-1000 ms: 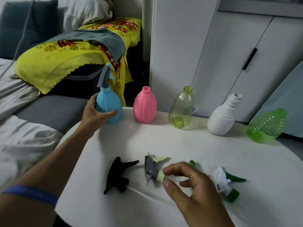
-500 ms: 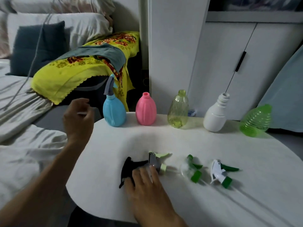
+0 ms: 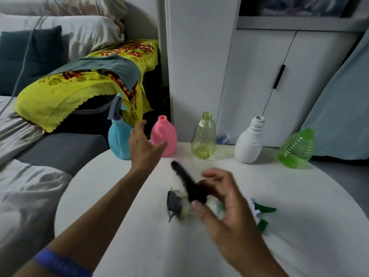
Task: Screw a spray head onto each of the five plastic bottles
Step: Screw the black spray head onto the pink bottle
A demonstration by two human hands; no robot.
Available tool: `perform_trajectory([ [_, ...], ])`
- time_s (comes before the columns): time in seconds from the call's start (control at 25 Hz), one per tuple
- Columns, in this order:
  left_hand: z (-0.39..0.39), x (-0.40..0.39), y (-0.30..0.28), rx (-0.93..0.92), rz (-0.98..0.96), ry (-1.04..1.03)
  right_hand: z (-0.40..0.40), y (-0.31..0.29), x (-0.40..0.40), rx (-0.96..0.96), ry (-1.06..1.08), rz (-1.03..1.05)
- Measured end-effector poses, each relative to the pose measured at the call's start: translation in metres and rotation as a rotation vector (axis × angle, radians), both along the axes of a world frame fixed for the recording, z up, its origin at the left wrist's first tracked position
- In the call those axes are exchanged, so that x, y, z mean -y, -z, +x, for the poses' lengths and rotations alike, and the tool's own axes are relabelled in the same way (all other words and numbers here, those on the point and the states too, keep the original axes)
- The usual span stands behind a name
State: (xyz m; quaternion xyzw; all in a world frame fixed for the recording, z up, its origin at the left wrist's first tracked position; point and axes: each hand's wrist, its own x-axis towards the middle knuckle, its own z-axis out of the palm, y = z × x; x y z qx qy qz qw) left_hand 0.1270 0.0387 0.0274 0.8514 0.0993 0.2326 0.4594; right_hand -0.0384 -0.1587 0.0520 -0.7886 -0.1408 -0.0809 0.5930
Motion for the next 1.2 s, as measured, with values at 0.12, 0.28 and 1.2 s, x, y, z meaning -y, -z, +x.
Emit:
perform_trajectory([
  [0.12,0.033,0.018,0.017,-0.112,-0.061,0.04,0.016,-0.014,0.036,-0.138,0.053,0.372],
  [0.28,0.052,0.025,0.042,-0.143,-0.215,0.002,0.028,-0.013,0.059,-0.21,0.091,0.541],
  [1.2,-0.133,0.006,-0.046,0.183,0.661,0.261,0.023,-0.04,0.087,-0.069,0.098,0.917],
])
